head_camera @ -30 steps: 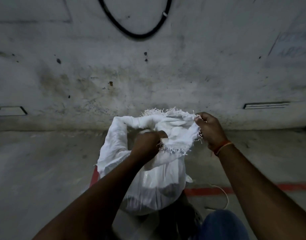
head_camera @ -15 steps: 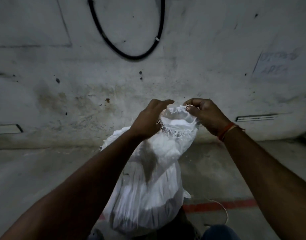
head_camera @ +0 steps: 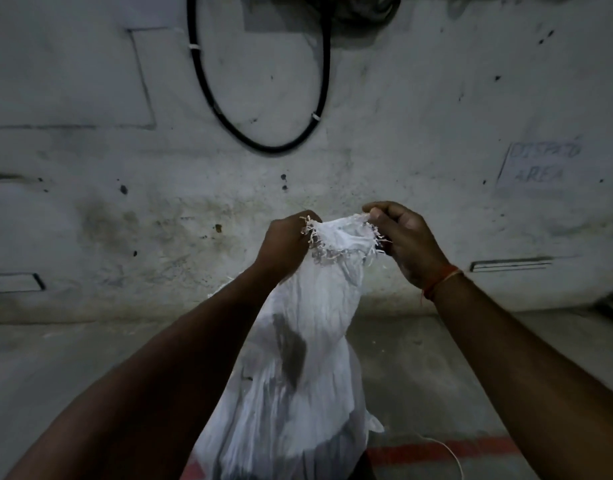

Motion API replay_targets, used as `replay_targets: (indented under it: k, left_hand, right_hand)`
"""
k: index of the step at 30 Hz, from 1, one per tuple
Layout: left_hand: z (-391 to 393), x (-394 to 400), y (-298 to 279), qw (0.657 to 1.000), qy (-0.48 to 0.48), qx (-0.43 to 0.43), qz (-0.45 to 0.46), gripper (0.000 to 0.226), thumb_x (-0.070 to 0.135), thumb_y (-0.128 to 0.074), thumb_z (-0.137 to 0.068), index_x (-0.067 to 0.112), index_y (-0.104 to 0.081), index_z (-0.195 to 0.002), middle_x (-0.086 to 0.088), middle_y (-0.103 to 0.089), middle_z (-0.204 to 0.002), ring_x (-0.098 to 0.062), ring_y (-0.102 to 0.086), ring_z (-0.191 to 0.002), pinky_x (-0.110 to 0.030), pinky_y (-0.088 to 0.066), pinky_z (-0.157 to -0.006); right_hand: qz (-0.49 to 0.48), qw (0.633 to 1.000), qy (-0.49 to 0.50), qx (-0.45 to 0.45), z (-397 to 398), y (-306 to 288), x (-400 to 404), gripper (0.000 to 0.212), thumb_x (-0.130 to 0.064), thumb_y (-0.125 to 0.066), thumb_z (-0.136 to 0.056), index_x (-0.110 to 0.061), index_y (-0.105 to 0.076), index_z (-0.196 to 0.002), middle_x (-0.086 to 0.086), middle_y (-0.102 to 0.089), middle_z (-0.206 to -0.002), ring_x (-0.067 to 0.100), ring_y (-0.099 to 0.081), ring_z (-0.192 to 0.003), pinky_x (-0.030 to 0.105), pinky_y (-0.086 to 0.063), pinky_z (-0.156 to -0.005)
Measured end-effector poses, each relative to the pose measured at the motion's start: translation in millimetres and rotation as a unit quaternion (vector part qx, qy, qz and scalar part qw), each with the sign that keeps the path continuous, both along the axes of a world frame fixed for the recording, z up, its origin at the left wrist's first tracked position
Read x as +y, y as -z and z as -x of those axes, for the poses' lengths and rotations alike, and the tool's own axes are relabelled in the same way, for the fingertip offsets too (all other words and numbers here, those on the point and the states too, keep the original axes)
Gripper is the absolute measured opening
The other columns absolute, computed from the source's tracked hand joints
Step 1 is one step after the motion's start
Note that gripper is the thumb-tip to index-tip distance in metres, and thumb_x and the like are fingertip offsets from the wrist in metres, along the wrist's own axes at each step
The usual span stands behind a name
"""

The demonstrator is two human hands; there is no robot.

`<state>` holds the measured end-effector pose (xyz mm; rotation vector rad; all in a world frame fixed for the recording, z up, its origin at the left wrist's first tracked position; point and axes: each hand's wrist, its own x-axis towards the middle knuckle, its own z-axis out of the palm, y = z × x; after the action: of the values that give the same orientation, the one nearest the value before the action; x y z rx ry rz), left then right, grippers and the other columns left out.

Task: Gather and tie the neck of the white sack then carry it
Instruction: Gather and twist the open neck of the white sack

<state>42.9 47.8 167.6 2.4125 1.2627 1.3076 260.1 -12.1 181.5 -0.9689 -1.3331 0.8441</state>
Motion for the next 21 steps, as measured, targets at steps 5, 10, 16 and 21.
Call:
replay_targets:
  k: [5,10,16,21]
  left_hand:
    - [5.7,8.7,-0.1,1.0,0.007,-0.028,-0.003,0.018,0.002,-0.061,-0.085,0.016,-0.071,-0.09,0.008,-0.072,-0.086,0.0,-0.062,-0.08,-0.001,-0.039,-0.069]
    - [1.4,2.6,-6.9,0.999,0.051,0.008,-0.012,0.02,0.002,-0.056,-0.086,0.017,-0.067,-0.092,0.007,-0.072,-0.088,-0.012,-0.068,-0.081,-0.024,-0.049,-0.075]
    - [19.0,7.6,-13.8,0.992,0.042,0.105,0.062,0.038,0.046,-0.079,-0.076,0.025,-0.067,-0.105,0.004,-0.072,-0.097,-0.013,-0.068,-0.089,-0.024,-0.048,-0.075]
    - [34.5,15.6,-9.3,0.962,-0.022,0.268,0.054,0.044,0.046,-0.077,-0.08,0.012,-0.069,-0.107,-0.012,-0.067,-0.108,-0.027,-0.06,-0.103,-0.03,-0.042,-0.081]
  right_hand:
    - [0.012,0.994,-0.02,-0.105,7.2,24.9,0.1,0.085,-0.04,-0.088,-0.068,-0.022,-0.046,-0.141,-0.008,-0.065,-0.128,0.003,-0.064,-0.113,0.021,-0.054,-0.093]
    - [-0.011,0.995,0.003,-0.103,29.3,39.4,15.1,0.043,-0.021,-0.085,-0.075,-0.02,-0.071,-0.116,0.001,-0.073,-0.12,0.016,-0.068,-0.113,0.045,-0.051,-0.104]
    - [-0.045,0.998,0.034,-0.026,40.6,34.1,25.5,0.028,-0.007,-0.079,-0.082,-0.009,-0.075,-0.11,0.003,-0.077,-0.109,0.016,-0.072,-0.106,0.036,-0.055,-0.098]
    - [-0.053,0.997,0.023,0.047,40.3,40.2,27.4,0.022,-0.002,-0.071,-0.087,-0.014,-0.074,-0.105,-0.003,-0.077,-0.103,0.012,-0.072,-0.1,0.023,-0.055,-0.089]
